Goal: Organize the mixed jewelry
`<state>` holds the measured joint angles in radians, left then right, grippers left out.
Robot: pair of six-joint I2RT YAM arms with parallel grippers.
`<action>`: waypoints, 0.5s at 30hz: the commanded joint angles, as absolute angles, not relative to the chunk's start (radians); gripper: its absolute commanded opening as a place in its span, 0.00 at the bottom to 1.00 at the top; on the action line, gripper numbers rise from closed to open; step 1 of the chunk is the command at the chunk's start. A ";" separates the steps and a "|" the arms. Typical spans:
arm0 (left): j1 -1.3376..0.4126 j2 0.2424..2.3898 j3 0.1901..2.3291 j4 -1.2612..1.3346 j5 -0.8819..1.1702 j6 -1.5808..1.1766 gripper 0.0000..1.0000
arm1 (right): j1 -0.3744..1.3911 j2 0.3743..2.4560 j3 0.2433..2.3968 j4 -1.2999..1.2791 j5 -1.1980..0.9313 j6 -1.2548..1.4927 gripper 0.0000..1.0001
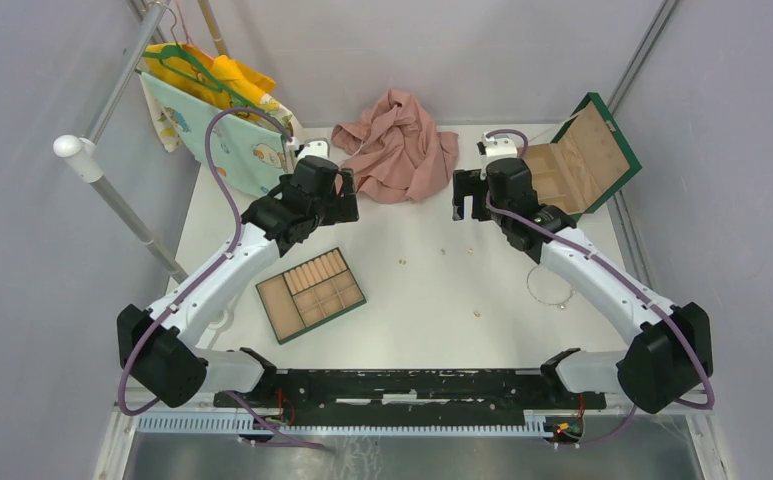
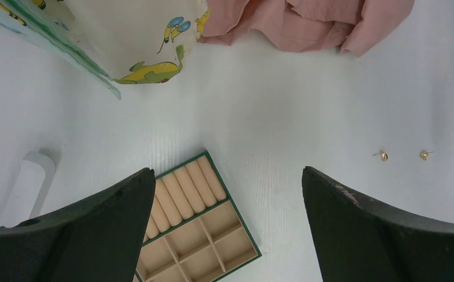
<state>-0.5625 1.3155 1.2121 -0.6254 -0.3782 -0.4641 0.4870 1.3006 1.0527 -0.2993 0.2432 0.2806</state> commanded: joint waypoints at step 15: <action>-0.564 1.301 1.209 -0.589 -0.350 -0.431 1.00 | 0.490 1.312 1.070 -0.229 0.179 0.296 0.98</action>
